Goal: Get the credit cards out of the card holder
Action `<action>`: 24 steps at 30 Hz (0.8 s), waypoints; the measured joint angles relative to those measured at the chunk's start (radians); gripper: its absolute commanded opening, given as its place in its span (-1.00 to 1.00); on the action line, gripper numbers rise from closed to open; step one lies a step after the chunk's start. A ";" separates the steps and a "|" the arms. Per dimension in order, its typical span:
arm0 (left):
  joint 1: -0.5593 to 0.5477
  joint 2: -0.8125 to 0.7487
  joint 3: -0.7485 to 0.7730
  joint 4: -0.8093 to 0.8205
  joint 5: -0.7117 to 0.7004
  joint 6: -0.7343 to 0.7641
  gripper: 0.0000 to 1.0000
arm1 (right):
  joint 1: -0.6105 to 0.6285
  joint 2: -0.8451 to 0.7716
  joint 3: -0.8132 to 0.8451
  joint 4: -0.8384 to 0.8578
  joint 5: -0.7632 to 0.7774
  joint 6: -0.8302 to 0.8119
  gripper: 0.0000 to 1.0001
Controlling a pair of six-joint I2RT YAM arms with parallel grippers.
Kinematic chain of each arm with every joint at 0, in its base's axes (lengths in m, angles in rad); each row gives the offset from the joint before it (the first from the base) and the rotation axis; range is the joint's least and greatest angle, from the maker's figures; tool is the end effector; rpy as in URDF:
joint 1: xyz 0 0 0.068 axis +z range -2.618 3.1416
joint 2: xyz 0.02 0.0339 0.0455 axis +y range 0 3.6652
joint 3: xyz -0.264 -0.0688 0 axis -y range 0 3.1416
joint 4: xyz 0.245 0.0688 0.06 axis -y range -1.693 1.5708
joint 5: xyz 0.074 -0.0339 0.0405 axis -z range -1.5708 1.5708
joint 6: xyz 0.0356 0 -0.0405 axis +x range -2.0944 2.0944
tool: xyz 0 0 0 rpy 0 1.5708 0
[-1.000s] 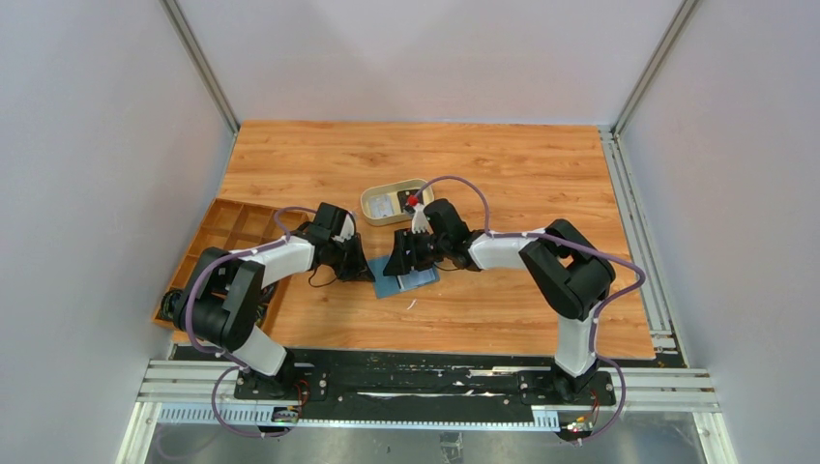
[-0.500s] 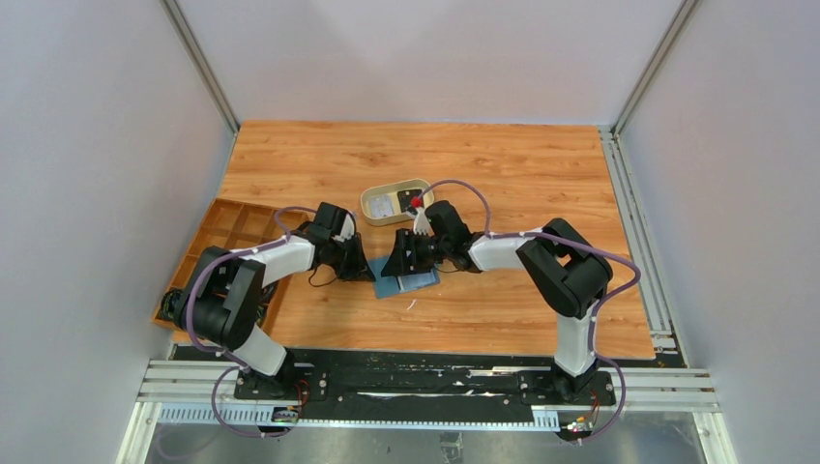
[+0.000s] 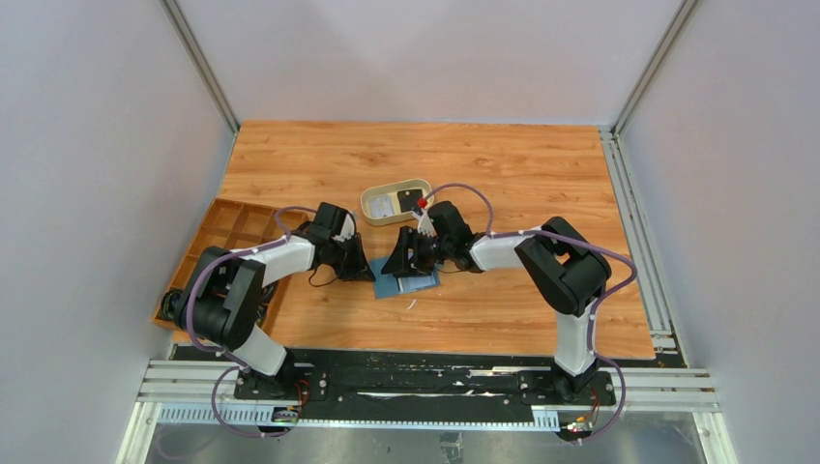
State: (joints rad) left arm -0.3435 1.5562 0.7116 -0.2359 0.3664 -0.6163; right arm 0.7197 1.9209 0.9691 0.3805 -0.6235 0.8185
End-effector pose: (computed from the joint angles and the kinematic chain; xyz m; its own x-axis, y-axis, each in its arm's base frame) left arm 0.2539 -0.1044 0.1395 -0.9514 -0.2328 -0.2016 -0.0939 0.8427 -0.5301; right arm 0.2782 0.2715 0.1411 -0.9382 -0.0342 -0.3443 -0.3212 0.4562 0.8299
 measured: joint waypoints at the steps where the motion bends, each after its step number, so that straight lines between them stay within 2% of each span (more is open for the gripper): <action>1: 0.000 0.000 0.000 0.000 0.000 0.000 -1.00 | -0.003 0.002 -0.005 0.008 0.002 0.008 0.32; 11: 0.000 0.000 0.000 0.000 0.000 0.000 -1.00 | -0.008 0.006 -0.032 0.056 0.022 0.058 0.33; 24: 0.000 0.002 -0.001 0.003 0.000 0.000 -1.00 | 0.004 -0.009 0.003 -0.052 0.120 0.084 0.36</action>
State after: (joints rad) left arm -0.3435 1.5578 0.7105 -0.2333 0.3668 -0.6163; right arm 0.7238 1.9118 0.9718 0.3283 -0.5037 0.9028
